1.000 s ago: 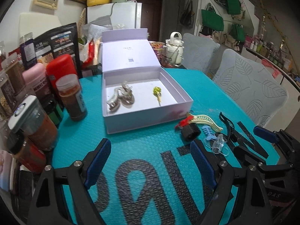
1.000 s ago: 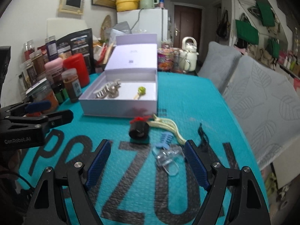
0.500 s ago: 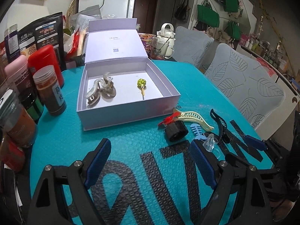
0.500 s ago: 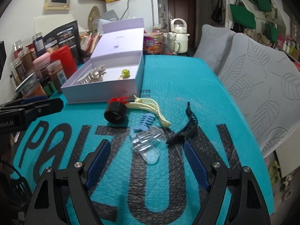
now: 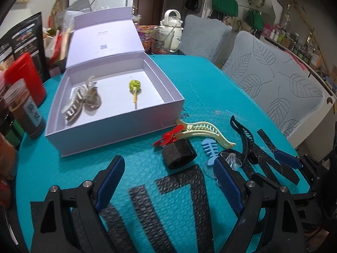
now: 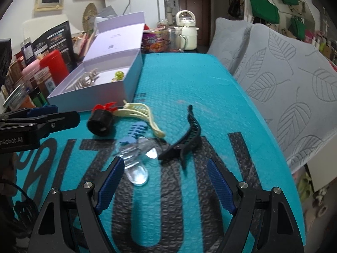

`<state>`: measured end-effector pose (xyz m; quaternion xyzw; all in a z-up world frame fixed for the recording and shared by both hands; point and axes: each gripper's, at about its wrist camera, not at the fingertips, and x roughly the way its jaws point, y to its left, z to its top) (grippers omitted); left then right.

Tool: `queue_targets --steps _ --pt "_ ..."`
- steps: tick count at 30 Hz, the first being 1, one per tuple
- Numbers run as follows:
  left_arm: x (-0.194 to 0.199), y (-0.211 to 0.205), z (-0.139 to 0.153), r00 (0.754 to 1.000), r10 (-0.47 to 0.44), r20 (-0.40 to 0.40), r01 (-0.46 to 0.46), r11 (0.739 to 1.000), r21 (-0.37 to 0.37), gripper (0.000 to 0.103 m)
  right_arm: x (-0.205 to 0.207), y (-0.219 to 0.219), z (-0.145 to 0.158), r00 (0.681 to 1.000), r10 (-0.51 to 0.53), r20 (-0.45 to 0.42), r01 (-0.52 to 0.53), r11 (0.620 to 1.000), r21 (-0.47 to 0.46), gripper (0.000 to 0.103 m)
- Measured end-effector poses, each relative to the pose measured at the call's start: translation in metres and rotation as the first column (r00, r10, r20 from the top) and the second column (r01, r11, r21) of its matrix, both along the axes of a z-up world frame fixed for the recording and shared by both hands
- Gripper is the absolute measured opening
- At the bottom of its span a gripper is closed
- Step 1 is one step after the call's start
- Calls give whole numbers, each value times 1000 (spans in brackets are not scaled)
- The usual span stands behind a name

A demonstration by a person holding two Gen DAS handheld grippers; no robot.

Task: Organize rigid objects
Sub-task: 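Move both open tools back toward the remaining clips on the mat, then grasp the black hair tie with left tool while right tool grasps the black claw clip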

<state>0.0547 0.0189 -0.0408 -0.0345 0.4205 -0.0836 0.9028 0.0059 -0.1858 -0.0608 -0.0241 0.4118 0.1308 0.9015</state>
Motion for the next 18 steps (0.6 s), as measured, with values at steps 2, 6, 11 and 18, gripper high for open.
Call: queue_targets --steps 2,6,11,18 --pt "7 -5 -5 1000 -8 -12 8 1000 0 87 2 -5 -2 1000 -9 -6 9 1000 -3 81" --pt "20 -12 -14 999 -13 -42 13 1000 -8 87 8 -14 -8 999 -34 -24 34 999 -5 81" --pt "31 -17 -24 998 -16 -69 15 1000 -11 87 15 -19 -12 998 -39 -43 39 999 -7 81" --pt "42 -20 -36 993 1 -114 -2 1000 -15 76 28 -24 -10 998 -40 -45 41 999 1 81"
